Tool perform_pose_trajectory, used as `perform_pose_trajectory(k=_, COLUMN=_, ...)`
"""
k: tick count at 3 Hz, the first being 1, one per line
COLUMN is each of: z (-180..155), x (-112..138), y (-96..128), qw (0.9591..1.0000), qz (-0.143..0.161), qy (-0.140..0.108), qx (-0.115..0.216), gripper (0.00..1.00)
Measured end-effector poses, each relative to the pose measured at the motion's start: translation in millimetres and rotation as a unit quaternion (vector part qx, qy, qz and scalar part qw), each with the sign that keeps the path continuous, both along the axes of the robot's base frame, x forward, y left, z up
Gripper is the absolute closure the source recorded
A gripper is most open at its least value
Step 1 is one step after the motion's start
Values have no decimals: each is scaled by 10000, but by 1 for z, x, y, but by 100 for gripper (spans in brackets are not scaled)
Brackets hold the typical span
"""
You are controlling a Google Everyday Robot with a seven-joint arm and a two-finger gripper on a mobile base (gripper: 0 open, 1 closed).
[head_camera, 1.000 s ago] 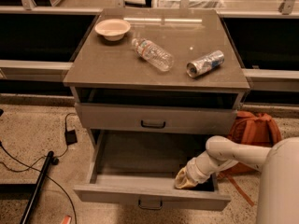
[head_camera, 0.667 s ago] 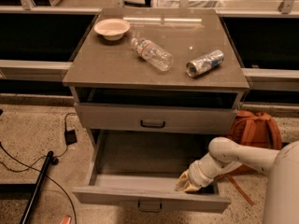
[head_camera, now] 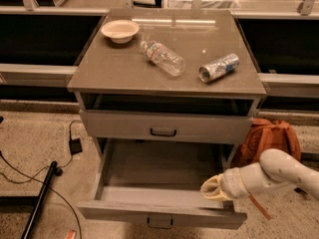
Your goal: Open middle drawer
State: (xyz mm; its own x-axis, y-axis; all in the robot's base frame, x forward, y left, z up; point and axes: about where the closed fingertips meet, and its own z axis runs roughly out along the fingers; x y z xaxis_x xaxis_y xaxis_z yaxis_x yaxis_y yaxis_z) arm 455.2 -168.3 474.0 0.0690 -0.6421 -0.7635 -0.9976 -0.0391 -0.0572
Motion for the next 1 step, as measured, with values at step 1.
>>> perform_pose_trajectory(k=1, z=46, x=2, y=-26, qw=9942, qz=-534, qy=-506, qx=779, gripper=59)
